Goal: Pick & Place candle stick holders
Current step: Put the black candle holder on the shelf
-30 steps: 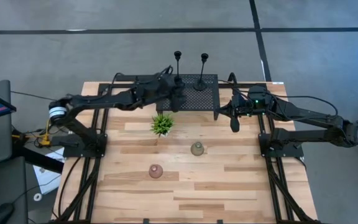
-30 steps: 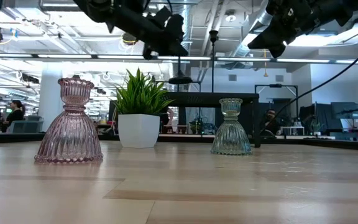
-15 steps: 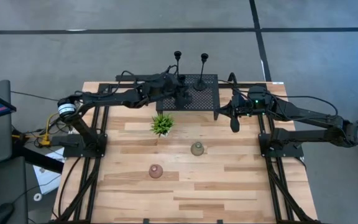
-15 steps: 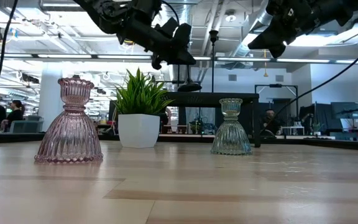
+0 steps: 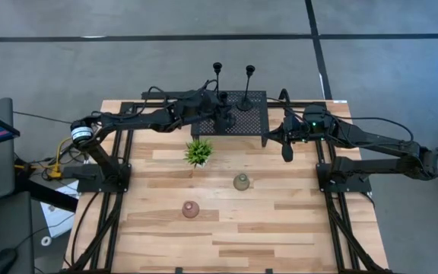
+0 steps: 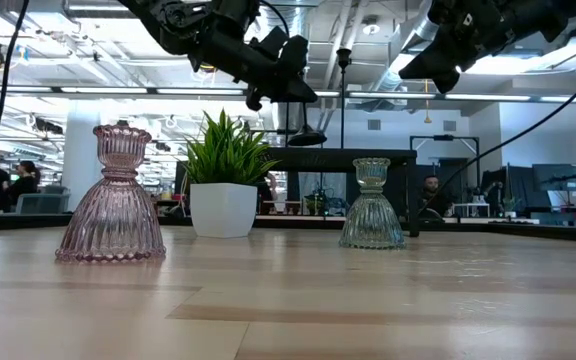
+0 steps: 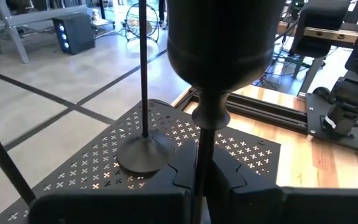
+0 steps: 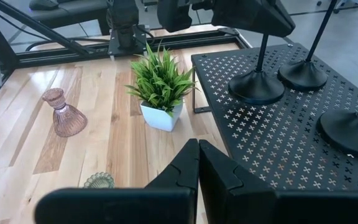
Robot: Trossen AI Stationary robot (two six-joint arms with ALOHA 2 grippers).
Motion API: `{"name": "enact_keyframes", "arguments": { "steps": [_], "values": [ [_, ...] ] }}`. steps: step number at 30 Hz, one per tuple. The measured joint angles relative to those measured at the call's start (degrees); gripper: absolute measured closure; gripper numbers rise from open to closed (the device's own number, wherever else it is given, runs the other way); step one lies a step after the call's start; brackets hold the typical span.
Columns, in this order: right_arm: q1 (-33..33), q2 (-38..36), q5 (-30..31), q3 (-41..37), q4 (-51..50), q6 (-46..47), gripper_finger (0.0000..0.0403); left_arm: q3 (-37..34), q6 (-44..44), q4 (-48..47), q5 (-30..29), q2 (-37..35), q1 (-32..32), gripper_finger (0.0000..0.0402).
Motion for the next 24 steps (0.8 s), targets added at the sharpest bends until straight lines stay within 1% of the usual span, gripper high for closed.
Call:
{"name": "enact_keyframes", "arguments": {
  "steps": [4, 8, 11, 15, 16, 19, 24],
  "values": [
    [0.0, 0.0, 0.0, 0.0, 0.0, 0.0, 0.0403, 0.0, 0.4, 0.1, 0.1, 0.0, 0.0, 0.0390],
    [0.0, 0.0, 0.1, 0.0, 0.2, 0.0, 0.0403, 0.0, 0.4, 0.6, 3.8, 0.6, -0.1, 0.0390],
    [0.0, 0.0, 0.1, 0.0, 0.7, 0.0, 0.0403, 0.1, 0.4, 0.3, 4.5, 1.1, -0.2, 0.0390],
    [0.0, 0.0, 0.2, 0.0, 0.8, 0.0, 0.0403, 2.5, 0.4, 0.0, 7.2, 2.6, 0.4, 0.0391],
    [0.0, 0.0, 0.2, 0.0, 0.9, 0.0, 0.0403, 3.4, 0.4, 0.7, 7.4, 3.2, 0.3, 0.0391],
    [0.0, 0.0, 0.2, 0.0, 0.8, 0.0, 0.0403, 4.3, 0.4, -2.2, 7.2, 3.3, 0.3, 0.0391],
    [0.0, 0.0, 0.1, 0.0, 0.5, 0.0, 0.0403, 4.4, 0.4, -3.8, 5.3, 3.1, 0.1, 0.0391]
  ]
}}
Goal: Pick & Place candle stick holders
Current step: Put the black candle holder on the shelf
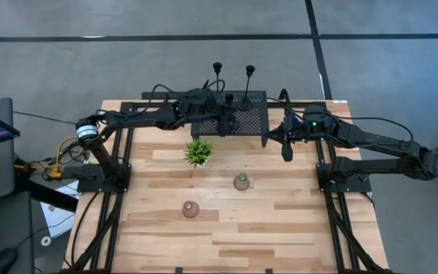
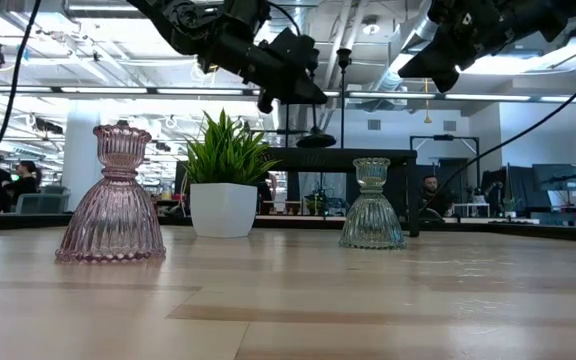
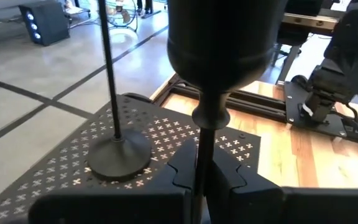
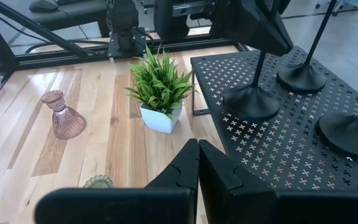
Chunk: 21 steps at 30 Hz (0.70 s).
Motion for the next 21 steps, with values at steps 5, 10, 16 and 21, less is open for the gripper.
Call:
{"name": "enact_keyframes", "arguments": {
  "steps": [5, 10, 16, 21],
  "values": [
    [0.0, 0.0, 0.0, 0.0, -0.1, 0.0, 0.0403, 0.0, 0.0, 0.0, -0.4, 1.0, 0.0, 0.0391],
    [0.0, 0.0, -0.1, 0.0, -0.1, 0.0, 0.0403, 0.1, 0.0, 1.9, -0.9, 2.8, 0.0, 0.0390],
    [0.0, 0.0, -0.1, 0.0, -0.2, 0.0, 0.0403, 0.1, 0.0, 2.0, -0.9, 2.7, 0.0, 0.0387],
    [0.0, 0.0, -0.1, 0.0, -1.2, 0.0, 0.0403, 0.0, 0.0, 1.6, -0.9, 2.3, 0.0, 0.0373]
  ]
}}
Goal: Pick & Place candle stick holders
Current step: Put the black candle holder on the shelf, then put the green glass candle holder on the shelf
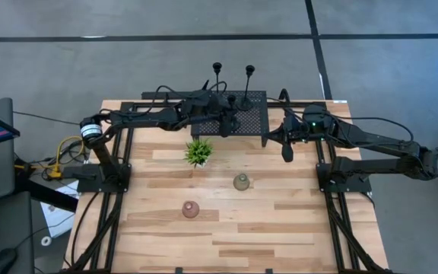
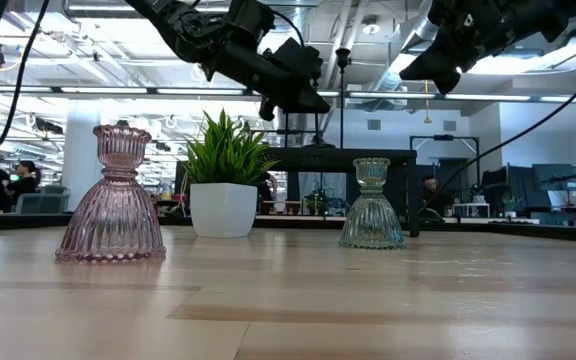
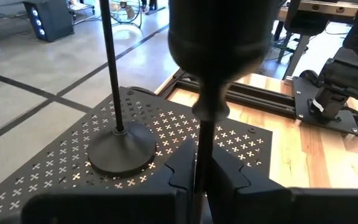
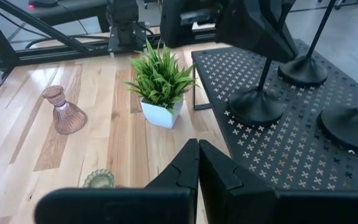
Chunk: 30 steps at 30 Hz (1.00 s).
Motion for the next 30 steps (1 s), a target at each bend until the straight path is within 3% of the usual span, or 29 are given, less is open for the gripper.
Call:
{"name": "enact_keyframes", "arguments": {
  "steps": [13, 30],
  "values": [
    [0.0, 0.0, 0.0, 0.0, -1.5, 0.5, 0.0403, 0.0, 0.0, 0.9, -1.2, 0.0, 0.0, 0.0347],
    [0.0, 0.0, 0.0, 0.0, -1.5, 0.5, 0.0403, -0.1, 0.0, -1.0, -1.5, -2.5, 0.1, 0.0236]
  ]
}}
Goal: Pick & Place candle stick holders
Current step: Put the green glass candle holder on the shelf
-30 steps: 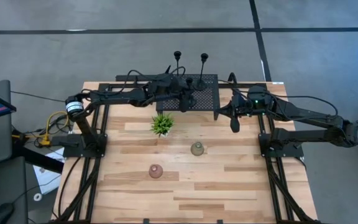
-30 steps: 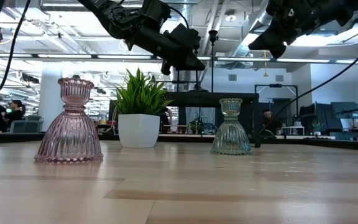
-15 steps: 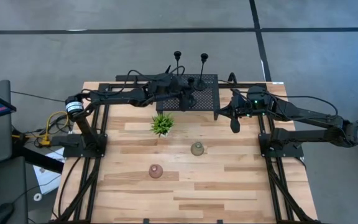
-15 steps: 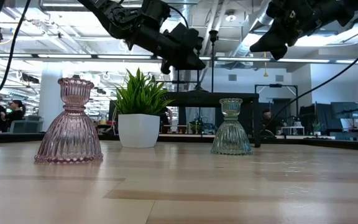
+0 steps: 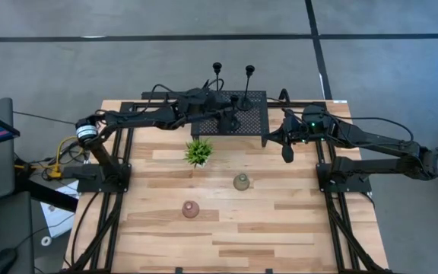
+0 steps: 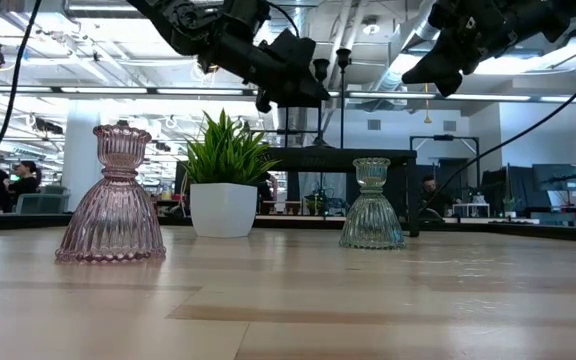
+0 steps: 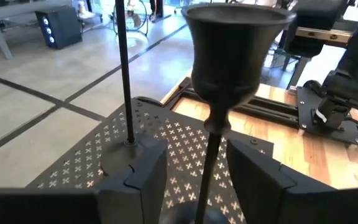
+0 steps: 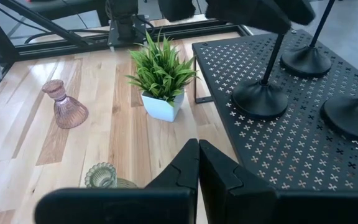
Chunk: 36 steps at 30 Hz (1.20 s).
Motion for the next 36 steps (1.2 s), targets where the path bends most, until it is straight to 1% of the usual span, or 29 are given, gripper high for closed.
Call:
{"name": "enact_keyframes", "arguments": {
  "steps": [3, 8, 12, 15, 17, 19, 24, 25, 28, 33, 34, 36],
  "values": [
    [0.0, 0.0, 0.0, 0.0, -0.1, 0.0, 0.0403, 0.0, 0.8, -2.5, 0.0, -2.1, 0.0, 0.0228],
    [0.0, 0.0, 0.0, 0.0, -0.4, 0.0, 0.0403, 0.0, 1.4, -9.9, 0.0, -6.3, -0.3, 0.0225],
    [0.0, 0.0, 0.0, 0.0, -0.4, 0.0, 0.0403, 0.0, 1.5, -17.1, 0.9, -10.8, -1.2, 0.0233],
    [0.0, 0.0, 0.0, 0.0, -0.4, 0.0, 0.0403, -1.5, 2.0, -18.6, 2.6, -14.0, -2.1, 0.0247],
    [0.1, 0.0, 0.0, 0.0, -0.4, 0.0, 0.0403, -3.4, 4.7, -19.2, 3.7, -16.7, -2.7, 0.0263],
    [0.1, 0.0, 0.0, 0.0, -0.4, 0.0, 0.0403, -5.8, 6.7, -19.2, 4.1, -19.5, -3.6, 0.0288],
    [0.3, 0.0, -0.2, 0.0, -0.4, 0.0, 0.0403, -13.2, 7.7, -19.6, 4.6, -27.3, -6.5, 0.0382],
    [0.6, 0.0, -0.2, 0.0, -0.4, 0.0, 0.0403, -14.7, 7.8, -19.2, 4.6, -29.1, -7.0, 0.0391],
    [2.3, 0.0, -0.3, 0.0, -0.4, 0.0, 0.0403, -19.6, 8.0, -18.9, 4.5, -34.0, -8.0, 0.0393],
    [7.3, 0.5, 0.9, 0.0, 0.0, 0.2, 0.0403, -27.4, 12.3, -16.6, 4.4, -40.3, -9.2, 0.0397],
    [8.5, 0.6, 2.1, 0.0, 0.0, 0.2, 0.0403, -29.0, 12.4, -15.8, 4.4, -41.4, -9.2, 0.0397],
    [11.4, 0.5, 6.6, 0.0, 0.1, 0.2, 0.0403, -31.8, 12.5, -13.8, 4.4, -42.9, -9.2, 0.0396]
  ]
}}
